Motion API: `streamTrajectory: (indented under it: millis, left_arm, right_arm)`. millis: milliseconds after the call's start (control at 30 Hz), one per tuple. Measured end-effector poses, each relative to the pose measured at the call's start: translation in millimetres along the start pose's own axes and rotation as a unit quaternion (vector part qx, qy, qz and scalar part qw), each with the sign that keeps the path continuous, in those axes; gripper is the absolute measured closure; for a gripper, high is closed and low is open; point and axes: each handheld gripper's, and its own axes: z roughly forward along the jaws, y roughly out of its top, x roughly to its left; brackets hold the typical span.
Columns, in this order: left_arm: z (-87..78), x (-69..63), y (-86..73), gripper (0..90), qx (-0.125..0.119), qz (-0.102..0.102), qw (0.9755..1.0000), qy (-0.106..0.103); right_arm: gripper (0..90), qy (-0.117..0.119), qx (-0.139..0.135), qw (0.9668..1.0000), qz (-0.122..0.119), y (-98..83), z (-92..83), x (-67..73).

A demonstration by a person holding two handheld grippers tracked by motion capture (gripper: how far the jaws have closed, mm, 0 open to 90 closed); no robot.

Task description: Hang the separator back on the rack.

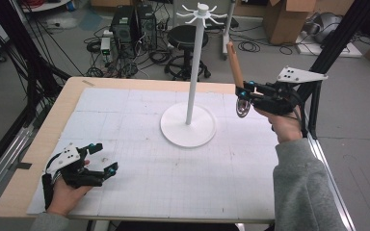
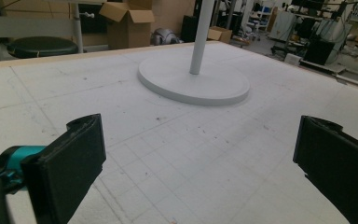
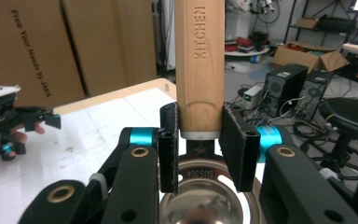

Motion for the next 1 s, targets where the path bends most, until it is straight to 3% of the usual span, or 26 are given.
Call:
streamTrajectory:
  millis: [700,1000]
  left_arm:
    - [-0.6,0.0,0.1,2.8,0.003,0.001,1.0000,0.002]
    - [-1.2,-0.3,0.0,2.8,0.004,0.003,1.0000,0.003]
  right_arm:
    - [69.8,-0.008,-0.015,0.9998,-0.004,22.2,2.0,1.5]
    - [69.8,-0.005,-0.025,0.9996,0.009,27.2,4.8,-0.3]
